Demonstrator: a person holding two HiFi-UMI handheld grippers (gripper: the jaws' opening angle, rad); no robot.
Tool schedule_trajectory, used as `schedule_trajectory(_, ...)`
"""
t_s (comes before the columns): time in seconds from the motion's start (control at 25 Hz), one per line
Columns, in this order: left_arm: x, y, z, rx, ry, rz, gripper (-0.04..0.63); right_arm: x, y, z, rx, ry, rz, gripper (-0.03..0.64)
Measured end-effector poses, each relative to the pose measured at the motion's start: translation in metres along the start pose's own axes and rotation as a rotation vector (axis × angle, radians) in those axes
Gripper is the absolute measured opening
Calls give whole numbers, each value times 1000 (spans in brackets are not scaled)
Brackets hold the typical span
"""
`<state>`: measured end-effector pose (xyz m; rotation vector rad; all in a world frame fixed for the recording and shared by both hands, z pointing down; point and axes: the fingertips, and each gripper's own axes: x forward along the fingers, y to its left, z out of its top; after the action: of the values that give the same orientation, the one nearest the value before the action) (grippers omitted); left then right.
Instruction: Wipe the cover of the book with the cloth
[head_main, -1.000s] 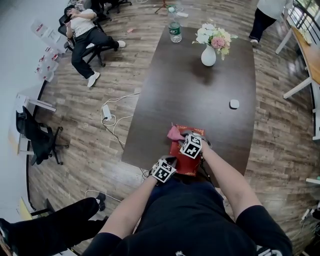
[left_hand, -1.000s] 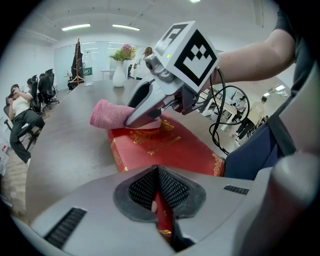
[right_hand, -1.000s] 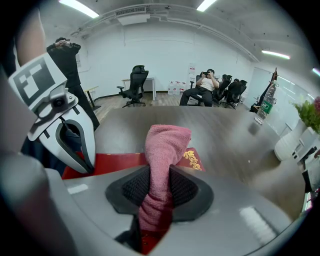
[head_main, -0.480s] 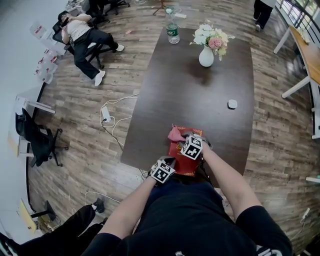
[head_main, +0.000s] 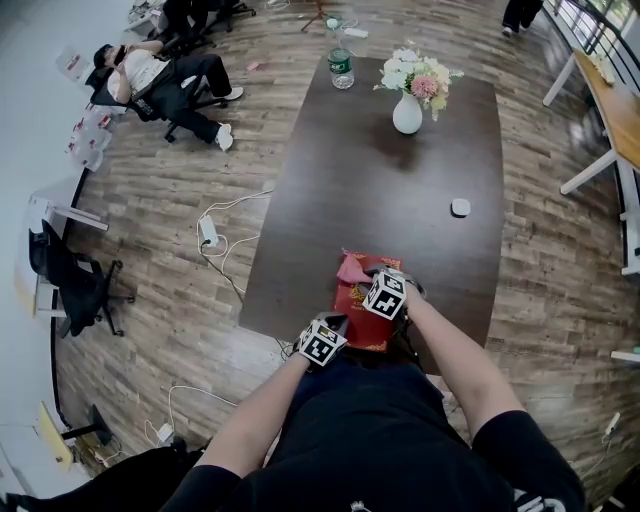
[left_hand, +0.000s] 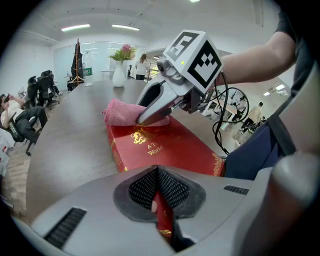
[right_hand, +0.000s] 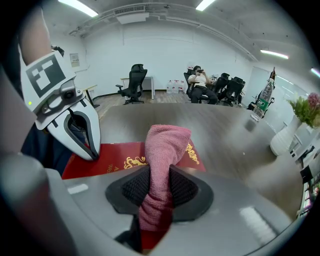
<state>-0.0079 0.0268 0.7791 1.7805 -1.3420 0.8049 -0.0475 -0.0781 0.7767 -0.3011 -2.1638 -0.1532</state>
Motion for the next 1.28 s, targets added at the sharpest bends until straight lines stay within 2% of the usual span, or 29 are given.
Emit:
schedule_trajectory(0.84, -1, 0, -3, -3, 14, 10, -5, -12, -2, -18, -2, 8, -16, 110)
schedule_trajectory(1.28, 2, 4, 1, 4, -13, 13, -5, -19, -4, -25, -1, 11, -15, 110)
